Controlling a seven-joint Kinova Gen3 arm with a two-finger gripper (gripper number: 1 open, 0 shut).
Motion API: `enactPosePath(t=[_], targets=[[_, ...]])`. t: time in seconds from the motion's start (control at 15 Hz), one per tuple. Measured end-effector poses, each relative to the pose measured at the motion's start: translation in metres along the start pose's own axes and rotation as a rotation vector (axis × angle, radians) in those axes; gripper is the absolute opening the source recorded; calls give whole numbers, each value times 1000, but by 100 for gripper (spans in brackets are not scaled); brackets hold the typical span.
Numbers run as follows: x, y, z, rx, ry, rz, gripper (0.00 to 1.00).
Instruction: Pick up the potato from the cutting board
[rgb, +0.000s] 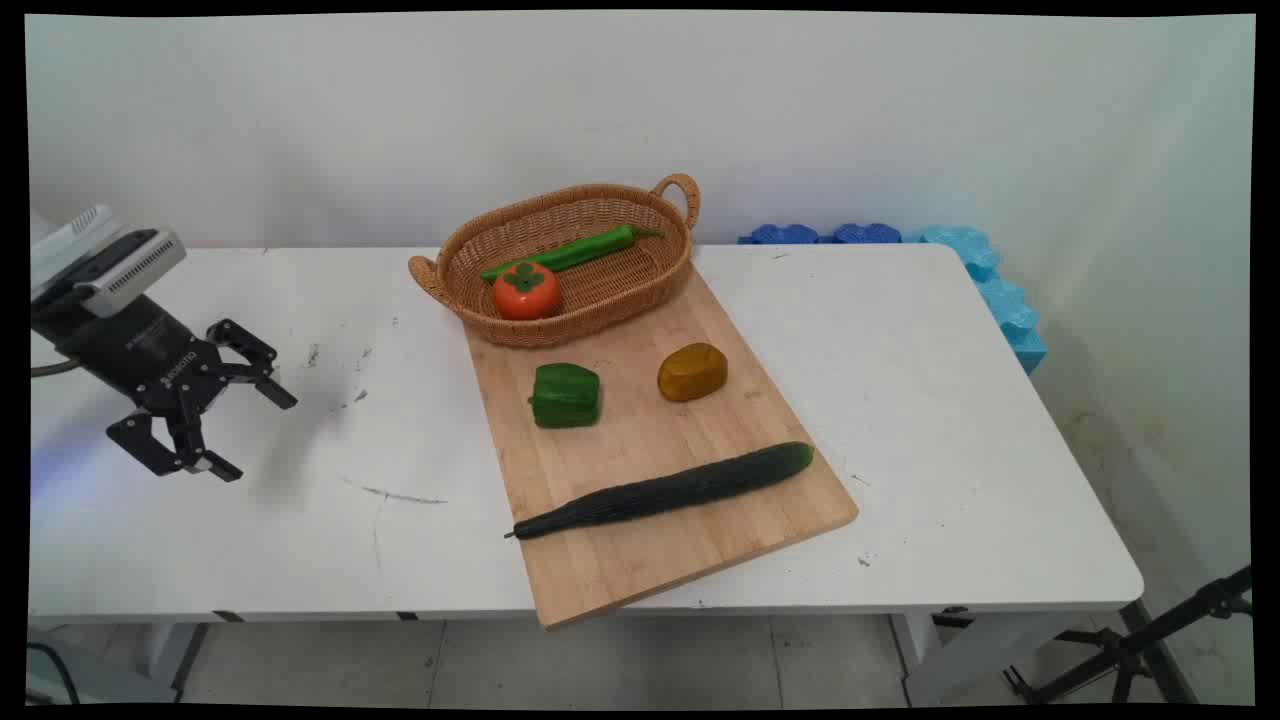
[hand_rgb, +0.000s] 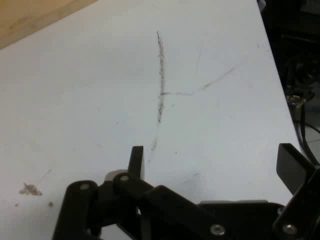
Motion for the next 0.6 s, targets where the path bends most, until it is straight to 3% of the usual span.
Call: enactPosePath(t=[0.4, 0.6], targets=[[16, -8, 5, 27, -4, -18, 100], [39, -15, 12, 55, -4, -41, 100]])
